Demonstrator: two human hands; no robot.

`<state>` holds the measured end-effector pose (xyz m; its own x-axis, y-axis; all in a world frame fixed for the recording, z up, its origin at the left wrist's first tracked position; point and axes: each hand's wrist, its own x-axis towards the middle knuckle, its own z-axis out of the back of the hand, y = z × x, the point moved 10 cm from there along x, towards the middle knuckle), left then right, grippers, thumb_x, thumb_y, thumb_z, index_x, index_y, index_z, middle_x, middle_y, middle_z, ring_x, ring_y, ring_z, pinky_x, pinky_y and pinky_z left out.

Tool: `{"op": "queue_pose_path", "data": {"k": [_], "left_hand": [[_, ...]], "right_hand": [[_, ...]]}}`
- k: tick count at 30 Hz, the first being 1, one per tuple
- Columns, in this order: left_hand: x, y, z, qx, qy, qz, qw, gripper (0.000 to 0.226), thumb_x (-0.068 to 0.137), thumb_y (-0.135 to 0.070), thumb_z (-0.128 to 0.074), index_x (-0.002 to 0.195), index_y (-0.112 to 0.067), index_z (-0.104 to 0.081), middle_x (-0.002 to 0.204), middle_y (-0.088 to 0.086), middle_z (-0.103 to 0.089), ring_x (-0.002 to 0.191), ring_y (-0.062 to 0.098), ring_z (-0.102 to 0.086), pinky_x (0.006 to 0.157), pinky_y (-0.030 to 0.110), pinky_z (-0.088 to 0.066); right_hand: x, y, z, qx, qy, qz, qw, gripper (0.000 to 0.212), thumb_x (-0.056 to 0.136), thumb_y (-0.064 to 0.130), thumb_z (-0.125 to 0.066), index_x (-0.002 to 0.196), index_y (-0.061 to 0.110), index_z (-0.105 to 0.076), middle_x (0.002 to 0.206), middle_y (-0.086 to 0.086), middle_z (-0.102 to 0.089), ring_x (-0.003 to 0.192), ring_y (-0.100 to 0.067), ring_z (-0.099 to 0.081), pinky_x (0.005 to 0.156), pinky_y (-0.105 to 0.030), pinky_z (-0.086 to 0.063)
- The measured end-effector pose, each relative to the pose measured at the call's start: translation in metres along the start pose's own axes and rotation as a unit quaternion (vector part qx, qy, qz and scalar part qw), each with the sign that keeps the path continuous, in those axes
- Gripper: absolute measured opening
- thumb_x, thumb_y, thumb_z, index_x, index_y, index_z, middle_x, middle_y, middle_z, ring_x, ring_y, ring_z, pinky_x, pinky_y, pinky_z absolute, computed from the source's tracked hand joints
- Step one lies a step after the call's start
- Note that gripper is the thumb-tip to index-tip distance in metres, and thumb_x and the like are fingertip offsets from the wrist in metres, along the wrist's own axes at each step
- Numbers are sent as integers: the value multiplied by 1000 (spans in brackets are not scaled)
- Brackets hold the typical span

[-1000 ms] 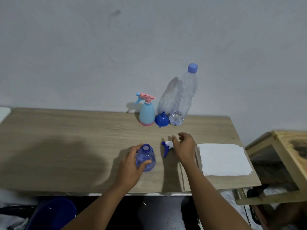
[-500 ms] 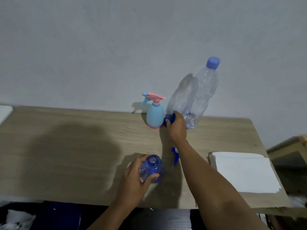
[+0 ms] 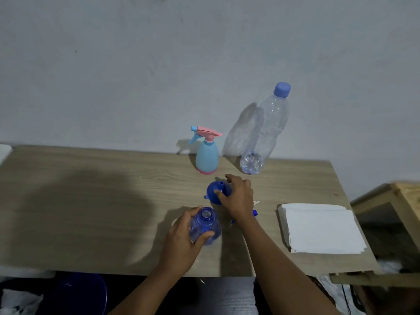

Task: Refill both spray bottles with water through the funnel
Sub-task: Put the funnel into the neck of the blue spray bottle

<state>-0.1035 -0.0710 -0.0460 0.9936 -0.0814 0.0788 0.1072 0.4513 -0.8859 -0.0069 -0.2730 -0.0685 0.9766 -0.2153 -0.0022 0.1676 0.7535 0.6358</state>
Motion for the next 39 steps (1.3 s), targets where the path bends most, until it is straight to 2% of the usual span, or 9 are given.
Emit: {"op": "queue_pose_path", "data": {"k": [4,8,13,15,20,24,28,31,39], "left_hand": [[0,-1,-1,-2,1,-2,1000,65,75,-32,-83,119,-60,-44,120,-24,-61,112,2,-59,94,24,-49],[0,-2,-1,-11,2,-3,1000,64,75,-32,-83,118,-59,-45,120,-29,-58,112,1,-59,93,21,-48],[-1,-3,0,-9,-6,-8,1000,61,74,-30,-84,118,-53,-48,118,-27,-60,111,-3,-57,92,13,-45],[-1,-2,-2,-10,1,-7,1000,59,75,-33,-83,121,-48,-49,120,-25,-61,111,-2,-58,92,16,-45],[-3,-11,1,-26,2,-5,1000,54,75,-28,-82,118,-40,-52,114,-29,-62,106,-7,-59,90,17,-47],[-5,-12,0,-20,13,6,1000,52,74,-29,-75,117,-41,-49,115,-18,-64,105,10,-63,90,37,-52],[-7,-16,0,-16,19,18,1000,52,72,-22,-71,115,-41,-49,109,-17,-66,99,13,-66,84,42,-54],[-8,-17,0,-18,24,31,999,47,74,-19,-72,110,-41,-50,102,-13,-69,93,16,-67,78,40,-55],[-7,-19,-2,-21,38,42,998,46,79,-10,-70,108,-41,-52,98,-15,-68,92,10,-66,74,30,-53]], "right_hand": [[0,3,-10,-59,64,-13,996,72,69,49,-77,134,32,-52,128,12,-58,118,-18,-40,89,-35,-27],[-7,6,-10,-54,71,-15,996,67,71,42,-74,133,31,-52,118,8,-62,119,-20,-42,87,-34,-23],[-24,14,26,86,-17,-5,996,61,70,44,-80,124,29,-55,120,6,-55,110,-10,-48,101,-35,-39],[-40,17,44,191,-46,-19,980,56,70,34,-84,117,30,-54,118,3,-52,104,-11,-56,96,-38,-52],[-91,23,82,296,-75,-44,951,54,66,29,-83,113,26,-58,116,-1,-57,103,-15,-63,88,-30,-55],[-124,34,101,319,-57,-24,946,51,72,13,-88,112,17,-56,109,0,-60,88,-5,-62,71,-16,-52],[-133,47,108,281,-27,6,959,45,72,21,-89,107,16,-62,105,4,-66,91,0,-63,77,-14,-49],[-129,64,107,214,17,23,976,57,67,38,-90,115,21,-63,112,8,-65,102,-3,-61,77,-5,-44],[-118,112,115,77,66,82,991,69,60,58,-88,110,25,-55,102,10,-60,90,-9,-59,71,-21,-51]]}}
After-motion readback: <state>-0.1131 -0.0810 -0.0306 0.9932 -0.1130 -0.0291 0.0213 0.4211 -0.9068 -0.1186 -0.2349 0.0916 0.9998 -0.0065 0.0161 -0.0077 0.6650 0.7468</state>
